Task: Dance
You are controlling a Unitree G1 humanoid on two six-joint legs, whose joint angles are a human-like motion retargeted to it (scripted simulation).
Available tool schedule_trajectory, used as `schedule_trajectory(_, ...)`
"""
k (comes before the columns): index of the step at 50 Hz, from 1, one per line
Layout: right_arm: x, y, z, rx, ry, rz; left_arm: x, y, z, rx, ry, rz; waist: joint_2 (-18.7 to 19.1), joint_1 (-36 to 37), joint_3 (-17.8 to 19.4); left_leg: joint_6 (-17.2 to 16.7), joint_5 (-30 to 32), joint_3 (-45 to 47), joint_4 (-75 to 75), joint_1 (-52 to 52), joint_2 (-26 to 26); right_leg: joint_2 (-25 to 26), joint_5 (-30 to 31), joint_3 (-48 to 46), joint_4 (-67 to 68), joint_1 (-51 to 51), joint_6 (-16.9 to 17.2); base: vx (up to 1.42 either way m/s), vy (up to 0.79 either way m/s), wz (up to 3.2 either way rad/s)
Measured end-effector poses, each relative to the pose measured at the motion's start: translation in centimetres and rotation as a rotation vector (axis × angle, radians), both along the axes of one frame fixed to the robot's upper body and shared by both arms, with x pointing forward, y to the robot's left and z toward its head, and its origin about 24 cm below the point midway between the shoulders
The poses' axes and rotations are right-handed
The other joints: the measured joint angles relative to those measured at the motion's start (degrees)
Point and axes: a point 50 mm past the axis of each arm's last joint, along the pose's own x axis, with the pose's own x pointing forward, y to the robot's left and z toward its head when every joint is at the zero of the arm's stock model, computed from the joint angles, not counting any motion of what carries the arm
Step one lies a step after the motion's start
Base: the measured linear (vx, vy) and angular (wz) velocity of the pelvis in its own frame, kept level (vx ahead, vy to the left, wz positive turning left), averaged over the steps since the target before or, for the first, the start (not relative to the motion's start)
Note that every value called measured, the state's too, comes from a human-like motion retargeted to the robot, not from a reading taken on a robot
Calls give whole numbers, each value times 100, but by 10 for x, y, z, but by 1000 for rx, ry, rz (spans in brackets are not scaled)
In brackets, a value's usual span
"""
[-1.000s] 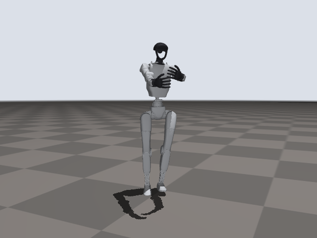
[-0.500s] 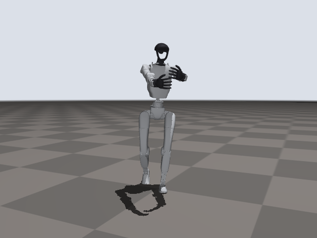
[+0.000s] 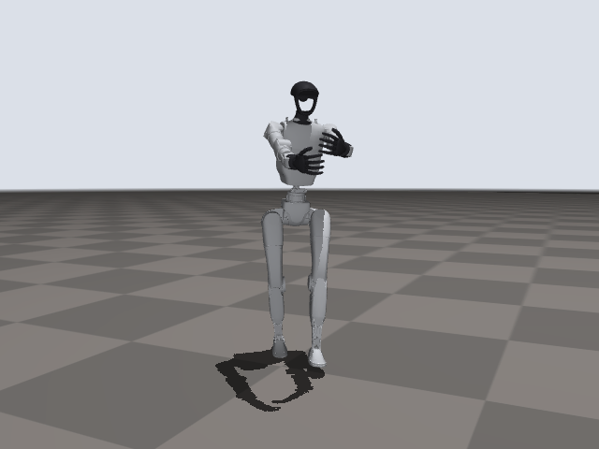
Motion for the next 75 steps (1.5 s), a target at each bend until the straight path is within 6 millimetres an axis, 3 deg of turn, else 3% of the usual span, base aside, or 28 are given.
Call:
schedule_trajectory(5,-1,-12,2,-5,-3,-16,-3,-10,3,-16,-16,-7,129,66,30,-503,130,-300,875,-637,-15,109,-47,-134,219,-294,-113,-16,26,28)
schedule_trajectory(7,-1,-13,1,-9,-2,-16,-3,-10,2,-23,-15,-5,33,-12,-21,-203,-339,-514,1800,-959,-313,-30,-27,-189,270,-472,-152,-11,26,44)
schedule_trajectory(9,-2,-12,-2,-11,6,-13,-3,-8,-2,-26,-10,1,-96,-88,-106,359,-826,-295,2941,-1255,-451,-210,26,-210,304,-658,-167,-9,23,38)
schedule_trajectory(13,-2,-11,-4,-17,11,-11,-3,-7,-4,-33,-3,3,-364,-124,-140,1181,-1337,-237,4678,-1477,-931,-554,204,-133,234,-883,-189,-11,15,19)
schedule_trajectory(15,-2,-12,-2,-16,5,-17,-3,-8,-3,-34,-3,-2,-478,-142,-132,1377,-1423,-303,5075,-1355,-1154,-698,333,-106,101,-938,-197,-15,14,19)
schedule_trajectory(20,-1,-15,3,-14,-14,-28,-3,-11,2,-30,-19,-2,-698,-169,-74,1422,-1474,-376,4668,-596,-1354,-977,661,-120,-396,-939,-197,-14,14,13)
schedule_trajectory(23,-1,-17,3,-16,-8,-33,-4,-12,1,-22,-14,-6,-760,-177,-53,1402,-1269,-375,3741,19,-1313,-1064,846,-181,-706,-884,-203,-9,14,4)
schedule_trajectory(25,-1,-17,4,-18,-10,-36,-4,-12,2,-18,-16,-6,-738,-179,-28,1212,-1213,-551,2914,487,-1353,-1044,969,-199,-866,-866,-210,-7,14,-8)
schedule_trajectory(29,-1,-15,5,-15,-13,-35,-3,-11,3,-18,-19,1,-676,-101,32,1106,-1959,-413,1513,1236,-1151,-988,1198,-225,-1092,-846,-224,-3,16,-36)
schedule_trajectory(33,0,-12,6,-5,-20,-31,-2,-8,5,-13,-25,4,-579,-18,157,1070,-2070,-381,699,1587,-1099,-877,1415,-166,-1181,-882,-287,-6,18,-43)
schedule_trajectory(40,0,-12,8,10,-24,-23,-2,-7,6,-16,-30,8,-479,-197,318,1031,-1825,-138,539,1514,-1098,-955,1751,-190,-984,-1153,-428,-5,25,4)
schedule_trajectory(47,2,3,11,22,-38,-4,3,7,9,-9,-43,43,-539,-186,350,1147,-2036,92,1024,993,-1158,-883,2494,-50,-126,-1911,-385,-2,26,-43)
schedule_trajectory(50,2,4,9,41,-35,-6,3,9,9,2,-43,40,-480,-160,265,1054,-2105,292,1290,715,-947,-667,1990,435,861,-2320,-173,-2,27,-37)
schedule_trajectory(54,0,-1,4,47,-22,-7,2,6,5,9,-44,37,-274,-52,104,899,-2177,418,1539,446,-514,-703,1324,-40,2493,-2411,-595,3,18,-32)
schedule_trajectory(58,0,-2,1,30,-6,2,1,6,1,2,-29,27,-180,13,-29,852,-2077,324,1454,305,-405,-571,1151,128,3177,-2182,-420,-2,10,-17)
schedule_trajectory(68,2,6,6,11,-12,19,3,12,5,25,-34,34,-195,39,-91,564,-1402,248,236,548,-295,-500,1466,38,867,-562,274,-12,3,-8)
schedule_trajectory(75,2,2,13,12,-30,28,3,9,12,31,-60,29,-340,-108,82,488,-926,179,-231,650,-530,-551,614,-165,-535,86,470,-15,7,35)
